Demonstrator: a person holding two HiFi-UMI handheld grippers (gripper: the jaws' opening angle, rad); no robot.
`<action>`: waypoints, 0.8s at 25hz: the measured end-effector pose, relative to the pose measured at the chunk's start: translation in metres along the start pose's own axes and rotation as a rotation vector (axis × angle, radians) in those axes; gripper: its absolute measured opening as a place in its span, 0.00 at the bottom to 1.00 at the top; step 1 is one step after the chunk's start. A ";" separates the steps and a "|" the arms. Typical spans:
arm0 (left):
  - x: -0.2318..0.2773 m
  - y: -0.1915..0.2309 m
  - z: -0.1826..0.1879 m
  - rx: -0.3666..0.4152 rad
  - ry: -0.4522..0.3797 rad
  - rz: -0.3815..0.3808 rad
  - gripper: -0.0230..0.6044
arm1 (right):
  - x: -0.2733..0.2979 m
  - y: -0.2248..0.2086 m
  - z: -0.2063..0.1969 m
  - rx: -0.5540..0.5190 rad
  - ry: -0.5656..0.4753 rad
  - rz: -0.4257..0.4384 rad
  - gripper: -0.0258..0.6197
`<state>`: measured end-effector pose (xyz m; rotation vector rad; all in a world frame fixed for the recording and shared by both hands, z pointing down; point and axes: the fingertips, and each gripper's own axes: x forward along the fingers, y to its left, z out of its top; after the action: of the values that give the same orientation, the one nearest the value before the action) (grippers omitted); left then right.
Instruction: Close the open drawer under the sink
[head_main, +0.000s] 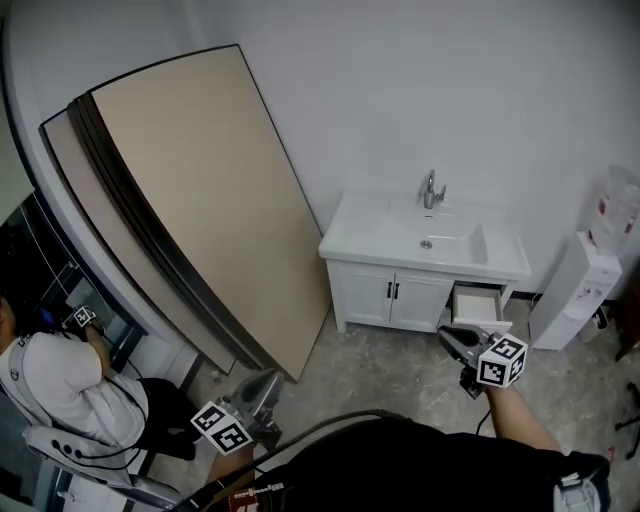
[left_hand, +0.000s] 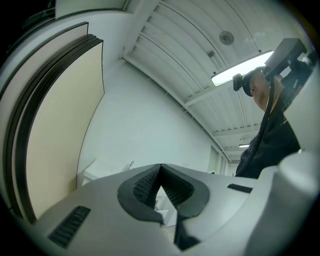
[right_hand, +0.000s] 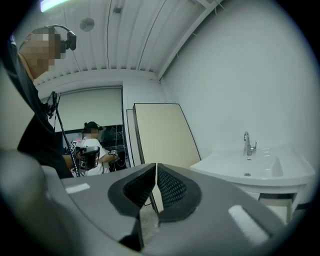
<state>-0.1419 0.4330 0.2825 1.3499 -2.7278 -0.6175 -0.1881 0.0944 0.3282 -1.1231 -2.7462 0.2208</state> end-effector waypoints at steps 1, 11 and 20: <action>0.014 0.000 0.001 0.001 -0.006 0.004 0.04 | 0.001 -0.014 0.005 -0.002 -0.002 0.007 0.06; 0.129 0.002 -0.020 -0.001 0.012 0.013 0.04 | -0.003 -0.125 0.017 0.010 -0.003 0.033 0.06; 0.185 0.056 -0.023 -0.041 0.044 -0.046 0.04 | 0.017 -0.173 0.013 0.032 0.009 -0.048 0.06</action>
<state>-0.2947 0.3137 0.2980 1.4035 -2.6421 -0.6352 -0.3208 -0.0170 0.3515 -1.0464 -2.7486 0.2517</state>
